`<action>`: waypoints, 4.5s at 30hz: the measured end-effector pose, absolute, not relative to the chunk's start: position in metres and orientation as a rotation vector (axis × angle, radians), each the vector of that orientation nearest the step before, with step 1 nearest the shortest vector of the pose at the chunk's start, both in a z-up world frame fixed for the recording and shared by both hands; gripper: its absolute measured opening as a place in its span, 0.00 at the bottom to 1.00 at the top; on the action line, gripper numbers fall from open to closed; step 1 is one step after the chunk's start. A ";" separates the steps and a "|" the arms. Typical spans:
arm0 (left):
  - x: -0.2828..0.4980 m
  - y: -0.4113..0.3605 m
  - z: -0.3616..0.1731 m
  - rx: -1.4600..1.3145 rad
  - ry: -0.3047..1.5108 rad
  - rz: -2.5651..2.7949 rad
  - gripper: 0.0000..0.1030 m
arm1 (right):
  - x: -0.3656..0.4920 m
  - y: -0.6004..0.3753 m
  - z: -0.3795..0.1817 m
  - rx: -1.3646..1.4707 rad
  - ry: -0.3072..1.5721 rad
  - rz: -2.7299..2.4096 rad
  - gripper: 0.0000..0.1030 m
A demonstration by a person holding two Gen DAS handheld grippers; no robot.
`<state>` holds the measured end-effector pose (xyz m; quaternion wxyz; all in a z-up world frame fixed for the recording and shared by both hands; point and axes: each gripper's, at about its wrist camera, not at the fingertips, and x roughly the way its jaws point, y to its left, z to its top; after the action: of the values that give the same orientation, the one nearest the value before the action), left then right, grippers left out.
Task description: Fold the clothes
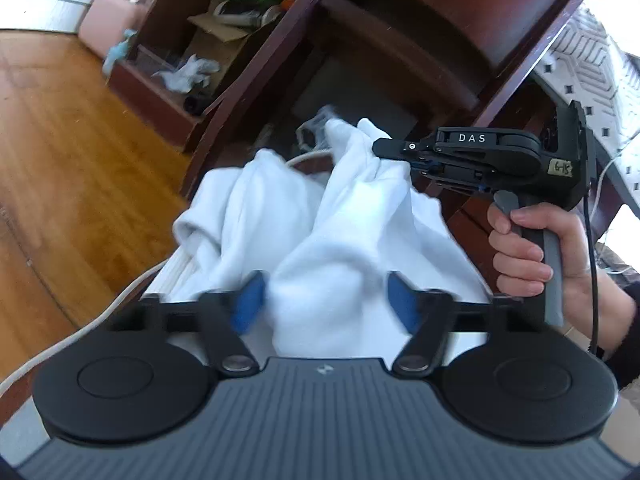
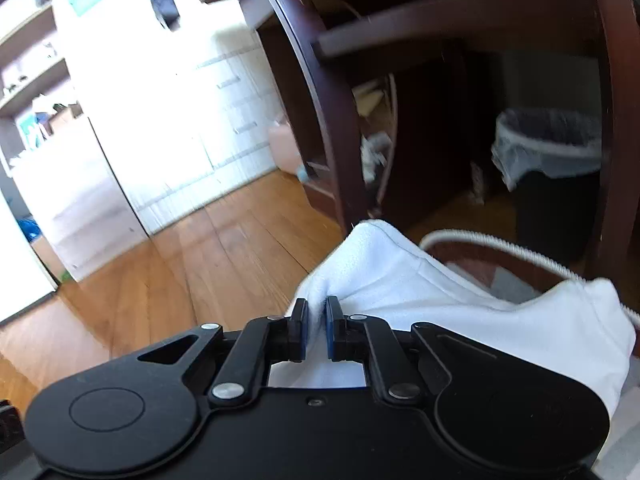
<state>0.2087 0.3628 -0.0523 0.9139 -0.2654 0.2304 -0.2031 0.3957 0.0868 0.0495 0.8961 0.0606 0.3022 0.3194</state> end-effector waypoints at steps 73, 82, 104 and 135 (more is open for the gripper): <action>0.242 0.339 -0.016 -0.341 0.556 -0.230 0.59 | 0.389 0.004 -0.014 0.428 0.447 0.503 0.13; 0.281 0.292 -0.036 -0.053 0.633 -0.145 0.72 | 0.394 0.001 -0.026 0.200 0.549 0.290 0.15; 0.363 0.254 0.016 -0.305 0.808 -0.543 0.56 | 0.334 0.062 -0.004 -0.152 0.452 0.489 0.61; 0.234 0.243 -0.026 0.038 0.833 0.005 0.94 | 0.142 0.011 -0.059 0.084 0.775 0.538 0.68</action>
<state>0.2344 0.2432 -0.0264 0.9143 0.0184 0.4047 0.0024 0.1421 0.0106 -0.0593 0.8901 0.0402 0.3730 0.2588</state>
